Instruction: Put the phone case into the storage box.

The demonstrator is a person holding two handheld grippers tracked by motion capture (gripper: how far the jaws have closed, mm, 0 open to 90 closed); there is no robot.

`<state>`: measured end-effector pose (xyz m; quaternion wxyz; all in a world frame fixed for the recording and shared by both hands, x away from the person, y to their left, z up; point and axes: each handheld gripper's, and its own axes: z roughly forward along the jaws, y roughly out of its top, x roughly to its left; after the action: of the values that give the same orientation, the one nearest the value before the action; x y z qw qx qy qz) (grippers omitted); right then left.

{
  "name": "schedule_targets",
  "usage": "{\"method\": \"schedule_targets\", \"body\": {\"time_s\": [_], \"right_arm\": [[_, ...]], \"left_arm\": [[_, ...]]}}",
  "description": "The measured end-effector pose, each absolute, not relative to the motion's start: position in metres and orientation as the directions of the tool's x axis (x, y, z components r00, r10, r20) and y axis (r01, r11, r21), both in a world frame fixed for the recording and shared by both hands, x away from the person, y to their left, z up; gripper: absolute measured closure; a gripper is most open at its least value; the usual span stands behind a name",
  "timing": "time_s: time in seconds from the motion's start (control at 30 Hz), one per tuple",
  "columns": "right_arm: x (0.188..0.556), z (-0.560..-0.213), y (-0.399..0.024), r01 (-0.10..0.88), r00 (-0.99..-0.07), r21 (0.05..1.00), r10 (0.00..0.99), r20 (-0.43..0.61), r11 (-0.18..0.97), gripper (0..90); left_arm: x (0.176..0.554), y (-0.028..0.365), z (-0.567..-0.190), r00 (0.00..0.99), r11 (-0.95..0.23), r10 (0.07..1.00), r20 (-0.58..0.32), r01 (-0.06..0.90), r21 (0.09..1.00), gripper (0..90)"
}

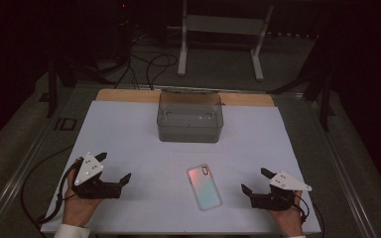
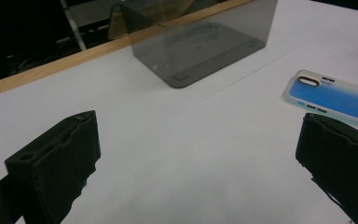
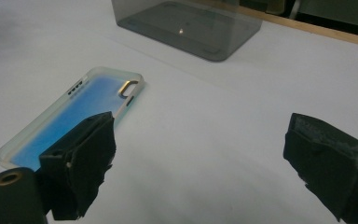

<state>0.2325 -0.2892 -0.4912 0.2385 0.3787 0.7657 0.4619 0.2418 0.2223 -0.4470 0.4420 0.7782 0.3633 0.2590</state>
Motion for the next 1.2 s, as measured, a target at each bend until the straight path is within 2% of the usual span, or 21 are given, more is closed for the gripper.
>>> {"method": "schedule_targets", "body": {"time_s": [0.7, 1.2], "right_arm": [[0.233, -0.492, -0.289, 0.365, -0.599, 0.885, 0.801, -0.015, 0.289, 9.2], [0.233, -0.493, -0.287, 0.37, -0.604, 0.882, 0.797, -0.009, 0.291, 9.2]], "left_arm": [[0.257, 0.194, -0.439, 0.639, -0.377, 0.764, 0.091, 0.328, 0.866, 0.1], [0.273, 0.166, -0.437, 0.7, -0.449, 0.706, 0.101, 0.333, 0.829, 0.4]]}}
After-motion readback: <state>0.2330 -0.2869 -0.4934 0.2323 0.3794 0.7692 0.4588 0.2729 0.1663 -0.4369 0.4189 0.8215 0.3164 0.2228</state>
